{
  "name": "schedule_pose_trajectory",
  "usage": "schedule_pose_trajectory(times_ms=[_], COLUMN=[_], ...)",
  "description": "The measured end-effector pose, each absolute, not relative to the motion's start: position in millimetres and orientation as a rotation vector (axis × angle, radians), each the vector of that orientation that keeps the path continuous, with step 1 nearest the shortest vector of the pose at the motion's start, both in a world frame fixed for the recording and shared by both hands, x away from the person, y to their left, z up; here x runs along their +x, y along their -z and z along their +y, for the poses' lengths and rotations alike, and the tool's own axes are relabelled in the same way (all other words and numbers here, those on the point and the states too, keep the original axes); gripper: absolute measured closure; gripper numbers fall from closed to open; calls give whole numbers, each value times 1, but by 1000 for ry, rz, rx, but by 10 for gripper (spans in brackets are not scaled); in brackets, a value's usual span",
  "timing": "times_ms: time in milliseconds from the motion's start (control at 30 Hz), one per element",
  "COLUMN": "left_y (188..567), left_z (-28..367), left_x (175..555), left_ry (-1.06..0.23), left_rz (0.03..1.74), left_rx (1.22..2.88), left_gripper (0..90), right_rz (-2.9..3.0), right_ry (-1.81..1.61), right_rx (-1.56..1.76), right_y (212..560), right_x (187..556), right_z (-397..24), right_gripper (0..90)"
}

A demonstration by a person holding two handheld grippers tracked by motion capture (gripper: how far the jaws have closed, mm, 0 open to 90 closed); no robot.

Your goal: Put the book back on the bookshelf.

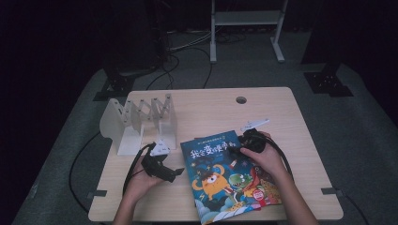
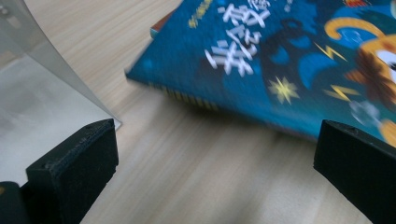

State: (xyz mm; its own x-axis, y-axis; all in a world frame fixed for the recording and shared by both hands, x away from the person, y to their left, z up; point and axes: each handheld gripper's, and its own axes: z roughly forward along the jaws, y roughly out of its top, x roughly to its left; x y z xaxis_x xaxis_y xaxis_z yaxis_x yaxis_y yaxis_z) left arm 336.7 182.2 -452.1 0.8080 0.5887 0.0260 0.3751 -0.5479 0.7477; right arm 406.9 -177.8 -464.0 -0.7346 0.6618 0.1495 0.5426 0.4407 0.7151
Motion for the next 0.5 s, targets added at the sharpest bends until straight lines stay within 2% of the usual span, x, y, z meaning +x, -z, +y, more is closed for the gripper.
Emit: schedule_pose_trajectory(times_ms=[233,500], left_y=[452,459], left_z=[185,187], left_x=[339,340], left_ry=[-356,-315], left_rz=[716,730], left_rx=[2202,2205], left_gripper=[0,0], right_rz=[2623,2644], right_ry=[-1196,-1213], right_rx=[941,901], right_y=[463,463], right_x=[406,403], right_z=[-146,-129], right_gripper=[229,229])
